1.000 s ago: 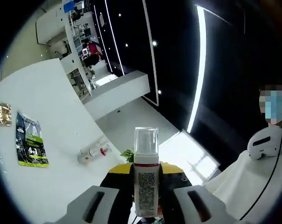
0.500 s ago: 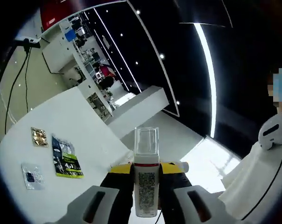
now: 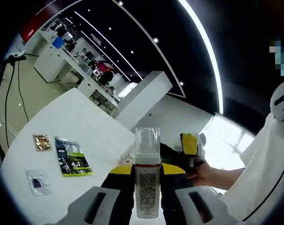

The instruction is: Arrange the skincare products in the storage area until every visible bottle or jar stands upright without overlapping.

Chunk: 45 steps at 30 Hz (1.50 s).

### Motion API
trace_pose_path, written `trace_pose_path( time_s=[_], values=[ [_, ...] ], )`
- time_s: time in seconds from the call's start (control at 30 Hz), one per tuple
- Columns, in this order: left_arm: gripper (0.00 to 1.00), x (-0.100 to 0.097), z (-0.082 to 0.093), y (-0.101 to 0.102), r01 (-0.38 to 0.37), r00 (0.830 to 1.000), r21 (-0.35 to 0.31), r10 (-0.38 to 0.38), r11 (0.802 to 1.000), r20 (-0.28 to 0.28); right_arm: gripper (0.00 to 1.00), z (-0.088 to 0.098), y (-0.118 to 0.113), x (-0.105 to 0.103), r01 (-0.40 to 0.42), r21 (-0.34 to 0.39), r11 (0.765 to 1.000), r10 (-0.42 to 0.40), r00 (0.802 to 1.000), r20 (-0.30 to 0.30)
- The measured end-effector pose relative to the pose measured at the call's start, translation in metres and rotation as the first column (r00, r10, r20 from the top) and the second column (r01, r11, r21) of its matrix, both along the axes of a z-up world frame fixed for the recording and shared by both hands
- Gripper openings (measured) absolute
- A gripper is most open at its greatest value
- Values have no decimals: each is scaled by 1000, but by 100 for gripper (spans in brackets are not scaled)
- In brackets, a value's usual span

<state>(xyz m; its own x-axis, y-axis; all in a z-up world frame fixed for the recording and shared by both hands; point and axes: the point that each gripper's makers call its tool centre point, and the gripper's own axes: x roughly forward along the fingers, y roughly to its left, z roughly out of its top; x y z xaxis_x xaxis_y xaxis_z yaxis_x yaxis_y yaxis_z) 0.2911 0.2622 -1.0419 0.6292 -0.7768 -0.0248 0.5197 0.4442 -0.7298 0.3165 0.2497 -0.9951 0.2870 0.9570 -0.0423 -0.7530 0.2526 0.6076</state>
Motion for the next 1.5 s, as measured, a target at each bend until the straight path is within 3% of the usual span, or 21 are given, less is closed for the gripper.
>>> trace_pose_path(
  time_s=[0.03,0.13,0.17,0.3,0.4,0.57,0.67,0.73,0.8,0.87,0.93,0.97,1.03,1.13,1.2,1.23,1.27,1.3,1.37,1.47,1.5],
  values=[
    [20,1,0,-2,6,1000,7,-6,1000,0,38,-3,-5,-1,8,-30,1000,-8,1000,10],
    [20,1,0,-23,85,994,139,-93,987,58,35,-5,-12,-6,19,-55,998,-19,1000,-2],
    [20,1,2,-28,102,991,155,-114,983,74,34,-5,-13,-8,13,-62,998,-13,1000,-2],
    [20,-4,15,-47,152,977,148,-172,977,130,32,0,-15,-19,-17,-103,995,21,999,41],
    [20,-18,20,-65,243,944,158,-271,957,189,24,5,-21,-23,-22,-104,994,32,995,91],
    [20,-26,13,-73,298,926,199,-333,934,176,20,-4,-35,-34,-41,-169,985,56,995,83],
    [20,-34,12,-80,343,915,177,-371,923,160,19,-5,-39,-38,-48,-208,977,68,994,89],
    [20,-35,14,-84,350,912,162,-375,922,165,19,-3,-43,-43,-45,-196,979,69,991,118],
    [21,-33,8,-86,353,906,187,-385,917,176,18,-7,-46,-40,-19,-207,978,44,992,120],
    [22,-27,0,-86,354,909,203,-386,913,154,18,-13,-51,-34,44,-227,973,-12,990,142],
    [23,-25,-3,-88,366,913,176,-389,914,122,18,-14,-55,-30,71,-232,970,-36,988,152],
    [24,-21,-6,-88,351,922,171,-372,921,108,18,-13,-58,-27,87,-235,968,-50,986,161],
    [32,-17,-13,-88,323,932,213,-349,922,97,18,-9,-69,-18,126,-226,966,-82,977,197],
    [42,-21,-26,-90,346,924,267,-376,899,68,18,-19,-91,-2,207,-252,945,-160,968,194],
    [41,-26,-29,-90,381,908,282,-414,881,68,18,-22,-110,10,270,-257,928,-223,954,199],
    [41,-26,-27,-90,379,907,273,-413,884,77,18,-21,-116,13,286,-256,923,-236,949,208],
    [41,-25,-28,-90,376,910,268,-408,887,76,18,-23,-124,17,311,-270,911,-254,941,225],
    [41,-22,-31,-89,359,924,241,-380,901,45,18,-26,-139,24,344,-287,894,-278,928,246],
    [42,-19,-32,-92,344,931,235,-363,909,40,18,-30,-156,32,372,-292,881,-301,918,260],
    [41,-20,-32,-104,363,926,221,-377,905,23,18,-43,-180,48,420,-314,851,-331,895,300],
    [41,-21,-32,-107,366,925,225,-379,903,18,18,-45,-188,55,449,-313,837,-347,877,332]
  ],
)
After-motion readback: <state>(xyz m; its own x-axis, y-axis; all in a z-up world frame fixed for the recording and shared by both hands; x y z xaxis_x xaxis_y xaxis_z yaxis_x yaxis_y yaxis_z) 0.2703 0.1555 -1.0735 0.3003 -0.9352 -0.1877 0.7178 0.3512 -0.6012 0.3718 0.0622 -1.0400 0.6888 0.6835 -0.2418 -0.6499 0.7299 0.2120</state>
